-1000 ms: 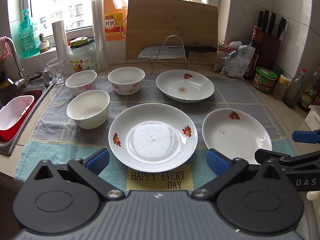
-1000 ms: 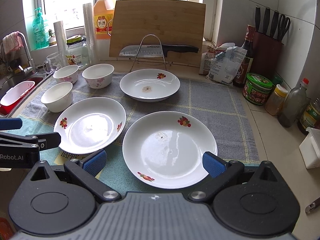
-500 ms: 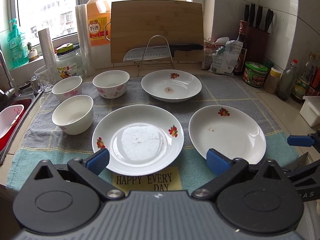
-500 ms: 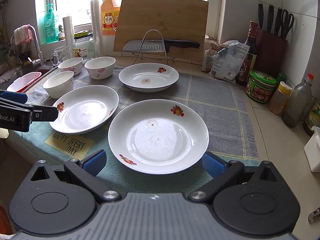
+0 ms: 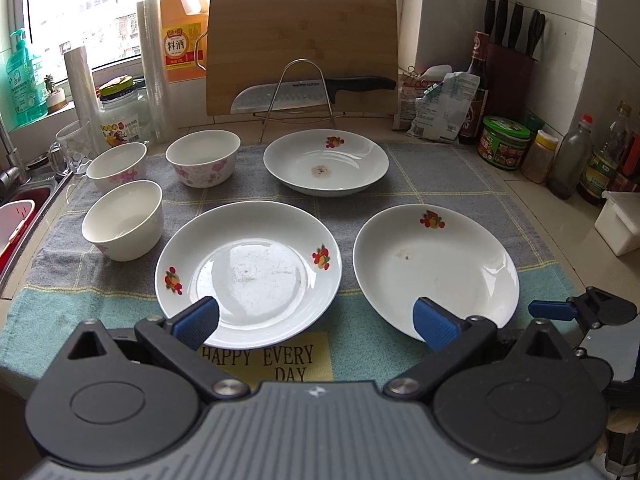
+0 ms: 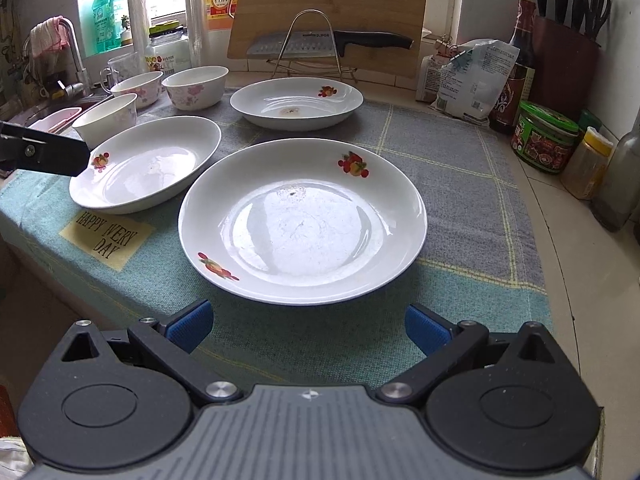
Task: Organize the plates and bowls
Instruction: 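Move the left tool to the fruit-decal white plate rim and close it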
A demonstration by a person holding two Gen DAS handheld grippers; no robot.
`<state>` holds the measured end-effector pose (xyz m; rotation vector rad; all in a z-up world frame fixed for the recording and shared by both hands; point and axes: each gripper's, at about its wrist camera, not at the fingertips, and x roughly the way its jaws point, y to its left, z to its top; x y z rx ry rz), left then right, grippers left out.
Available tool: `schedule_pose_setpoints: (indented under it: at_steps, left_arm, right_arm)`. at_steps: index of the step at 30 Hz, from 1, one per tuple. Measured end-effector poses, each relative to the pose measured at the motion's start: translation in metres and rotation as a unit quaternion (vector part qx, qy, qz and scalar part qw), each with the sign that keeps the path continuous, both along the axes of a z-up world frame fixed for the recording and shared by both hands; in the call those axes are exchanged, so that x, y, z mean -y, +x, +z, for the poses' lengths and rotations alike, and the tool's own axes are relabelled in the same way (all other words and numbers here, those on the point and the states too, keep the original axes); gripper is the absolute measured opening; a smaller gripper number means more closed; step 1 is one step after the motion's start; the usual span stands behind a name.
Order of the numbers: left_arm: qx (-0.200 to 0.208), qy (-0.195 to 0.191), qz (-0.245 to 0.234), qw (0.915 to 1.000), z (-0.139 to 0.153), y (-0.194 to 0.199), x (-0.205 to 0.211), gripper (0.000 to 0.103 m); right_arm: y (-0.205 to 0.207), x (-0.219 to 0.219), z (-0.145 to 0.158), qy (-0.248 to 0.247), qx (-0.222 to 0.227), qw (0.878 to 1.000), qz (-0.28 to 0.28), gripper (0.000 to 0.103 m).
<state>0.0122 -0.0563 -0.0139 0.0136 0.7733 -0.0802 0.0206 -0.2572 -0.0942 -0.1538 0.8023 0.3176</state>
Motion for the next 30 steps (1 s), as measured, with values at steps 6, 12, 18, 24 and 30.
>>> schedule_pose_setpoints:
  at_steps: [6,12,18,24,30]
  left_arm:
    - [-0.004,0.013,0.012,0.9998,0.001,0.003,0.007,0.102]
    - [-0.006,0.018,0.007,0.9998,0.000,0.010,0.016,0.102]
    - [-0.013,0.024,-0.013,0.9996,-0.002,0.024,0.025,0.102]
    - [-0.015,0.035,-0.062,0.9974,-0.003,0.045,0.036,0.102]
    - [-0.014,0.011,-0.129,0.9915,-0.010,0.078,0.040,0.102]
  right_arm:
    - [0.010,0.003,-0.015,0.005,-0.007,1.000,0.017,0.103]
    - [0.015,0.006,-0.022,0.015,-0.003,0.999,0.040,0.103]
    - [0.017,0.003,-0.027,0.003,0.020,0.998,0.064,0.103]
    - [0.020,0.006,-0.031,0.015,0.044,0.996,0.075,0.103]
    - [0.018,0.005,-0.032,0.018,0.051,0.996,0.065,0.103]
